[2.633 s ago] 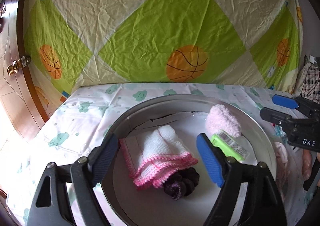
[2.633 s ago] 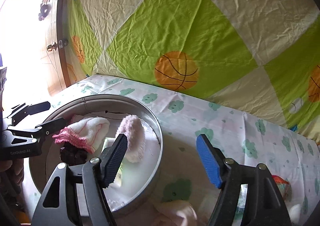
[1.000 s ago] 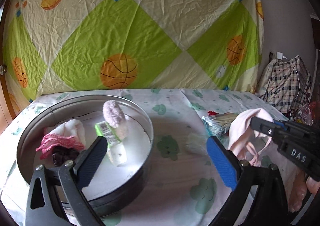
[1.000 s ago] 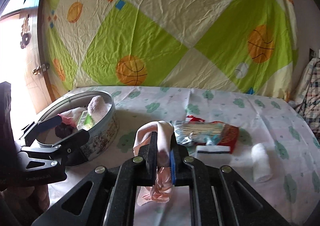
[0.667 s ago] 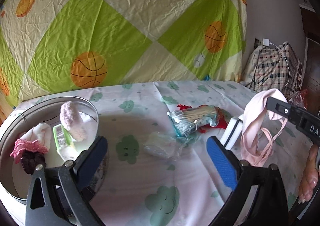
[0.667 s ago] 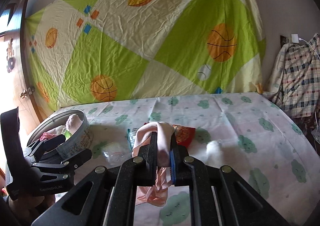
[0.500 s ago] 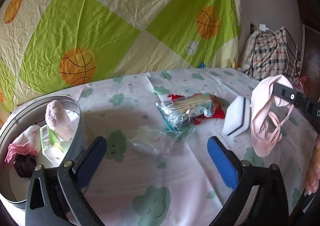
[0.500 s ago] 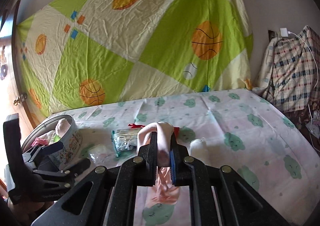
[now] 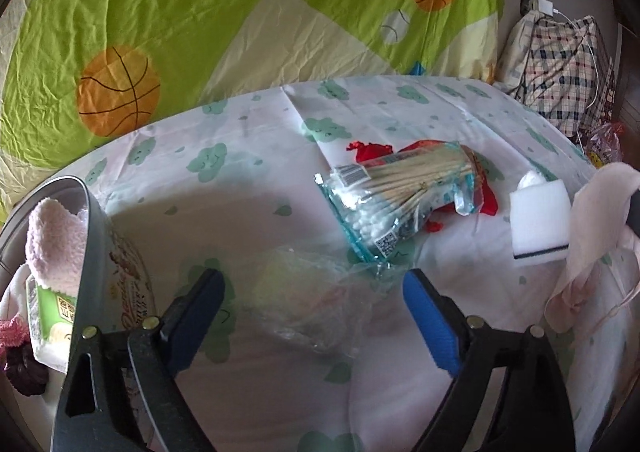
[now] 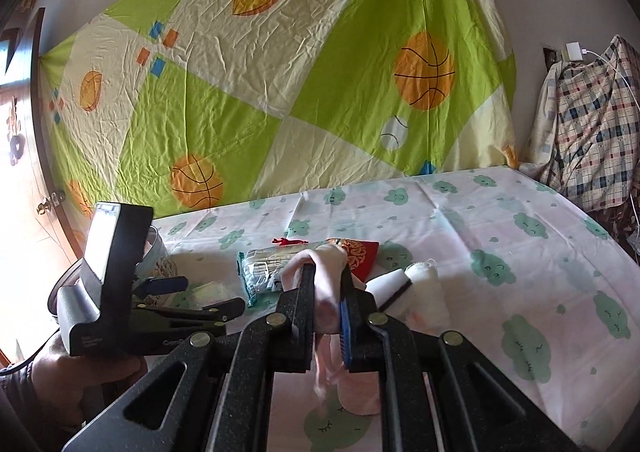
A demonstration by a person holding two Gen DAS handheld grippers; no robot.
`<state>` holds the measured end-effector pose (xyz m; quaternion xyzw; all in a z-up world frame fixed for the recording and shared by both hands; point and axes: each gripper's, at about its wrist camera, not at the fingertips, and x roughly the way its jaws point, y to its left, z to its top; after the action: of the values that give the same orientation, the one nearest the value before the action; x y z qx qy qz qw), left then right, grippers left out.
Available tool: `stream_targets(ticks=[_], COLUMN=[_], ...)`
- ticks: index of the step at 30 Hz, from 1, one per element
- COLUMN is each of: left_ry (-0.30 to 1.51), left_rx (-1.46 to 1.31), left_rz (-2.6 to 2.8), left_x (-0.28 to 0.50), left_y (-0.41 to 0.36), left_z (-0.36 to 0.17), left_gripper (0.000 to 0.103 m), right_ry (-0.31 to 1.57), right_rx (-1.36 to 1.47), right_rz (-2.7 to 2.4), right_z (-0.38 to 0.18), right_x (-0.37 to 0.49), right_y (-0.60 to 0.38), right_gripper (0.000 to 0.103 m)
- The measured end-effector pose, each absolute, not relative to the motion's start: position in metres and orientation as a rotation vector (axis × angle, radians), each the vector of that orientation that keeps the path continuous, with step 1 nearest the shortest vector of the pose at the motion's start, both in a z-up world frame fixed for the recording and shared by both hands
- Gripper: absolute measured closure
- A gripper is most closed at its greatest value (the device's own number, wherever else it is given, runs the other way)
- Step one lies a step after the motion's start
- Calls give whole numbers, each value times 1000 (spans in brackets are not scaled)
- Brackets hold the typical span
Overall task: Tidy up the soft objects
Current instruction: 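Grasp the pink strappy cloth with the right gripper while the left grasps the plastic bag, then carry the plastic bag over the tin with the left gripper while the right carries the cloth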
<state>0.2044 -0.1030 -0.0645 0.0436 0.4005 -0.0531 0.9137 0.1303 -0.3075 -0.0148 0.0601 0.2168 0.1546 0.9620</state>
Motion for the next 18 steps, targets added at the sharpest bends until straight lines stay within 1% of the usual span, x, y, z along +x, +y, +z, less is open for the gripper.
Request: stream_targets(ticks=[1,3,5,6,9,12,18], left_ry=[840,877,894,892,875,851,785], left_rx=[89,68,25,7,-21,-42,-16], left_rz=[-119,-130,-139,-143,-149,-159,-161], left_x=[206,211,213,213,211,208,201], left_y=[-103,-101,-94,-91,-88,-85,-88], left_z=[-67,-72,-74,-74,-72,-69,-60], left_gripper=[24,38,43,48,55,58,58], right_ry=[433,418,401,394,375,356,334], right_rx=[121,119,119,119,133,156,207], right_rz=[318,327,335,336,336,346,377], right_z=[-15,-16,-16,-16,-14,-11,3], right_x=[129,127,123,121,118,115,109], right_y=[-306,-303,-301,-300,-302,-307,-321], right_gripper=[92,92,92,92,92,92,92])
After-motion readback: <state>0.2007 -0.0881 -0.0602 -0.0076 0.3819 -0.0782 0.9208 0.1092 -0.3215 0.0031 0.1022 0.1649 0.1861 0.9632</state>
